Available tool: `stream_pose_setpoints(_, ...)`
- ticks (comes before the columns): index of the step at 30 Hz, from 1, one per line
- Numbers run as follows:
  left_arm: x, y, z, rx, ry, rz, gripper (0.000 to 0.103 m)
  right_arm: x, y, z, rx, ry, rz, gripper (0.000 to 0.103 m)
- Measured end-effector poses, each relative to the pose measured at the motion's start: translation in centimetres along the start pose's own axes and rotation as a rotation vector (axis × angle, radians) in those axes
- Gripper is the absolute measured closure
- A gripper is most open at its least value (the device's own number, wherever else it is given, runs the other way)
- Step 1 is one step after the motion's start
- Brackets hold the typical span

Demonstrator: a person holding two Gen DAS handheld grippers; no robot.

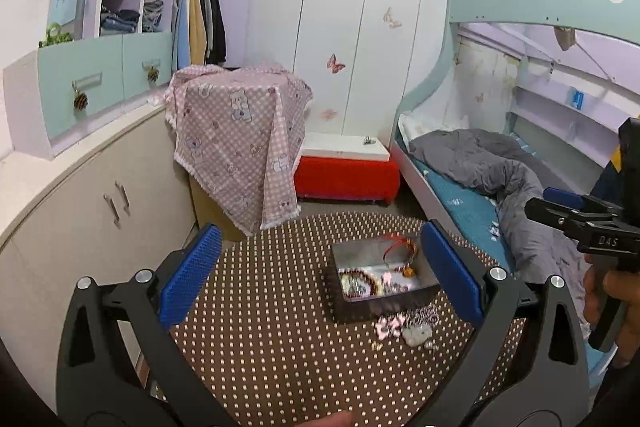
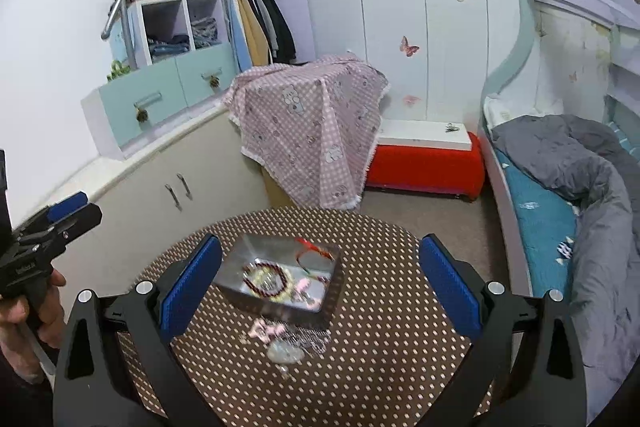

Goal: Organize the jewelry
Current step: 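Lower both held pieces into the grey box and open both grippers, then grasp the pearl charm with the right gripper while the left grasps a small gold charm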

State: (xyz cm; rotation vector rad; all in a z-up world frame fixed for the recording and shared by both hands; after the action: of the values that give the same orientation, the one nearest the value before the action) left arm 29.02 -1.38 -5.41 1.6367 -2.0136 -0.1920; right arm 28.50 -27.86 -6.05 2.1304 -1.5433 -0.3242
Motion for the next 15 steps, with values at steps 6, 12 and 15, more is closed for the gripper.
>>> stream_pose_setpoints(6, -0.1, -0.8, 2.6, -0.058, -0.010, -0.011, 0.006, -1.2, -0.1, 2.8, -0.058, 0.018, 0.026, 0.008)
stream_pose_setpoints(12, 0.2, -1.7, 5.4, -0.110, -0.052, -0.036, 0.006, -2.9, -1.5, 6.5, -0.143, 0.020, -0.021, 0.008)
stream_pose_setpoints(15, 0.2, -2.7, 7.2, -0.155, -0.074, -0.046, 0.006, -3.6, -2.3, 8.2, -0.186, 0.030, -0.031, 0.008)
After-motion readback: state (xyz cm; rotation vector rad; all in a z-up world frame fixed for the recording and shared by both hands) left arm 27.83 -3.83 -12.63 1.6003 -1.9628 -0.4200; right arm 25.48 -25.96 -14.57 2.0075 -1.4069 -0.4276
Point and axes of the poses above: each gripper's, at about its wrist camera, not at the fingertips, and y roughly against the way its jaws point, x to its right, z to its underside, the point moved 3 cm from there along -y, roughly the way its jaws point, and after that the axes turned 14 degrees about y, right-handed, at the moved point
